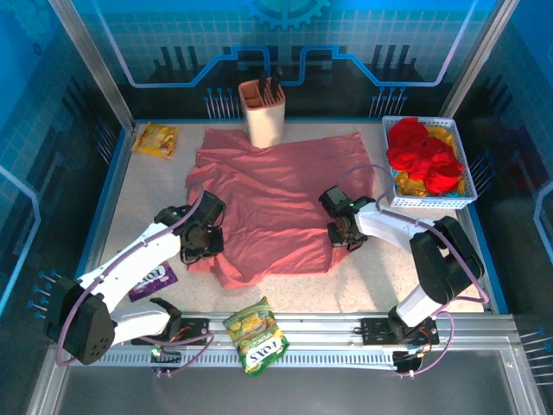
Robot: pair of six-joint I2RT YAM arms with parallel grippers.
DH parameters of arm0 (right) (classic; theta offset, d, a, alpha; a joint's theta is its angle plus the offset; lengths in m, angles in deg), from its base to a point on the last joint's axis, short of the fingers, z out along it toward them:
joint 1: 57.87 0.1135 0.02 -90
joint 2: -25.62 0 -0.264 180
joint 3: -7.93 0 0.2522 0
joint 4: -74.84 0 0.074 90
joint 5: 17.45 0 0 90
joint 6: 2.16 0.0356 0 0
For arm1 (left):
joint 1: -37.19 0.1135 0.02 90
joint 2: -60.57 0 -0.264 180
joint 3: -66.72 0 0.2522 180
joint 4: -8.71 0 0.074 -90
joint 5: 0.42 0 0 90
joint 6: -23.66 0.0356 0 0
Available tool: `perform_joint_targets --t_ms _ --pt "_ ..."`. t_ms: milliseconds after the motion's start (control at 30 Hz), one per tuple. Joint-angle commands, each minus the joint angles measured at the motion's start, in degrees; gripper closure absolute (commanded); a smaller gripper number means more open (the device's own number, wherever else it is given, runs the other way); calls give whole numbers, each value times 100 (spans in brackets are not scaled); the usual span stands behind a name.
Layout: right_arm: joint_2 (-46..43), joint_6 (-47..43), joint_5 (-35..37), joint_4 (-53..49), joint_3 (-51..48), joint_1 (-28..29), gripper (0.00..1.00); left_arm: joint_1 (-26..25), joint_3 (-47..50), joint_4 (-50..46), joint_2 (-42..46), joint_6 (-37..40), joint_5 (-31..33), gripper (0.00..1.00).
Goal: Fold and stack the t-shirts
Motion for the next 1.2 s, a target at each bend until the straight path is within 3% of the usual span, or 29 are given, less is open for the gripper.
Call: perform_joint_targets --t_ms 0,233,533,867,1167 --pt "-144 79 234 -219 163 86 100 30 39 -114 124 -23 -187 100" --pt "-1317 298 552 -562 200 -53 100 74 -514 -247 731 338 -33 100" --pt "-3147 -8 492 -690 1045 -709 100 580 -2572 -736 592 1155 357 100" --pt "-4303 -828 866 -484 2396 -550 100 590 -5305 -781 782 1986 185 100" --pt "-5257 -1266 882 -491 3357 -530 100 587 -6569 -127 1363 2424 -447 100"
